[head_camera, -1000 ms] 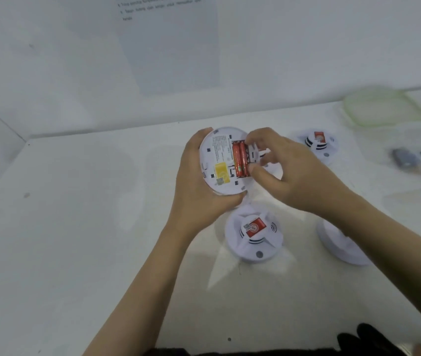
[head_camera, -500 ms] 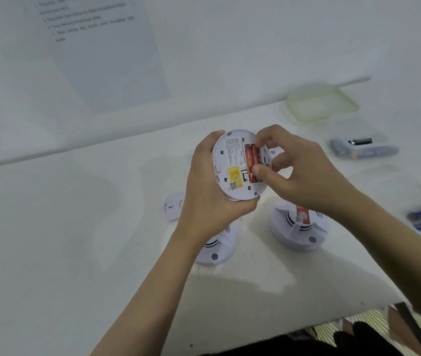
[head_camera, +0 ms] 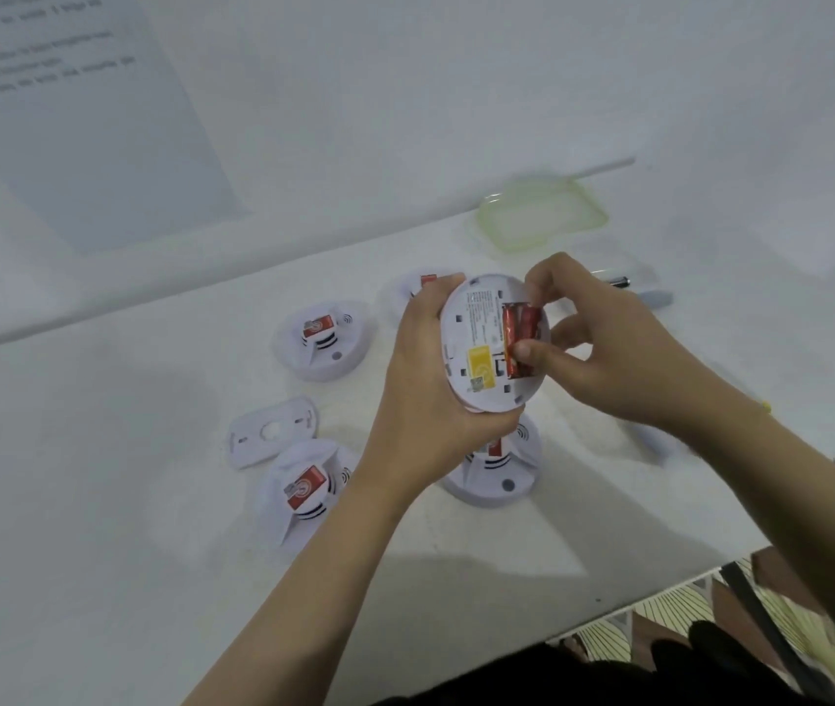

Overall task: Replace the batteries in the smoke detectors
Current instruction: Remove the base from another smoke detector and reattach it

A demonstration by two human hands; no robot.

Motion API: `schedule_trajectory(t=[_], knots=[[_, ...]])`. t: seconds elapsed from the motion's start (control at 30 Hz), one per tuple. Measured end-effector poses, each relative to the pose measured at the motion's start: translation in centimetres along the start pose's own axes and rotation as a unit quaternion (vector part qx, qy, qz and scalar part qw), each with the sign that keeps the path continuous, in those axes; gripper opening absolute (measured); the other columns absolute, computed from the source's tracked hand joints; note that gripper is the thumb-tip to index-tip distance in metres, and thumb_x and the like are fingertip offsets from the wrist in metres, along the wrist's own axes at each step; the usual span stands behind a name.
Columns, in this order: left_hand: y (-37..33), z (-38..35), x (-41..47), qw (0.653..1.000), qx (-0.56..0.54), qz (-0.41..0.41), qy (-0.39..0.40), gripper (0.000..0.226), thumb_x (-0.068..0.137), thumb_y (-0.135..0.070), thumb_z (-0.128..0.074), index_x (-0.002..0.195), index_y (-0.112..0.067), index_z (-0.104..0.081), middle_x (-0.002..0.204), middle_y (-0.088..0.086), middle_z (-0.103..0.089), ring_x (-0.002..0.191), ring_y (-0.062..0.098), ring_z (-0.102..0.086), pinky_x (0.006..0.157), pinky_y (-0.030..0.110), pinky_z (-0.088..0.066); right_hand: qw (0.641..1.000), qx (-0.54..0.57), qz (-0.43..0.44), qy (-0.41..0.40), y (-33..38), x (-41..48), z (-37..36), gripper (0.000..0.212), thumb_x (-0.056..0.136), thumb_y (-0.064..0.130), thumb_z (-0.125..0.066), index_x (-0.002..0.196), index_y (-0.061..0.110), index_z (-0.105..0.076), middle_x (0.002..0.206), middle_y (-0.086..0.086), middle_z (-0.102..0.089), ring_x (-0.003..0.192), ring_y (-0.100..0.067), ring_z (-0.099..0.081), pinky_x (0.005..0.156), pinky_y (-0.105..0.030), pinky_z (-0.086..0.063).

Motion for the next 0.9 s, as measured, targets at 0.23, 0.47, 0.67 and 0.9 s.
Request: schedule_trajectory(t=[0.23,0.47,0.67,0.9], knots=[[-1.2,-4.6,1.1,1.0,-0.009,-0.01,0.016,0.082,0.062,-0.018,-0.089,0.128,-0.027,-0.04,0.123,0.0,-0.051,0.115,0.014,-0.054,0.092,0.033,-0.051,0.988,-0.08,0.052,-0.124,-2.5,-2.2,3.6,0.022,0.08,0.013,-0.068,0.095,0.017,-0.053,0.105,0.005,-0.051,0.091,-0.003,-0.053,0.073,-0.009,-0.043],[-1.3,-8.3,1.9,0.999,0.003,-0.015,0.044,0.094,0.059,-0.022,-0.091,0.136,-0.013,-0.036,0.13,0.0,-0.048,0.119,0.009,-0.05,0.098,0.017,-0.043,0.953,0.011,0.07,-0.293,-4.3,-6.9,6.5,0.026,0.078,0.002,-0.066,0.096,0.017,-0.054,0.086,0.005,-0.062,0.078,-0.008,-0.059,0.073,-0.013,-0.046],[-1.0,-9.7,2.3,0.998,0.009,0.001,0.056,0.096,0.054,-0.021,-0.093,0.133,-0.025,-0.039,0.123,-0.024,-0.048,0.116,-0.007,-0.048,0.093,0.008,-0.041,0.98,-0.043,-0.039,-0.191,-8.8,-8.9,8.5,0.021,0.079,0.004,-0.07,0.083,0.022,-0.06,0.076,0.011,-0.066,0.074,-0.01,-0.061,0.069,-0.015,-0.045],[-2.3,-10.6,2.9,0.997,0.037,-0.035,0.05,0.089,0.052,-0.023,-0.094,0.122,-0.042,-0.042,0.113,-0.031,-0.055,0.106,-0.009,-0.054,0.085,0.005,-0.042,0.989,-0.119,-0.025,-0.08,-11.1,-8.9,9.7,0.033,0.084,0.03,-0.063,0.114,0.041,-0.054,0.109,0.029,-0.056,0.093,0.005,-0.056,0.077,-0.009,-0.042]])
Point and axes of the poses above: each hand's wrist, its own x-axis towards the middle knuckle, its own z-axis out of the back of the hand, y = z × x, the point moved 5 cm from there along x, towards the middle knuckle
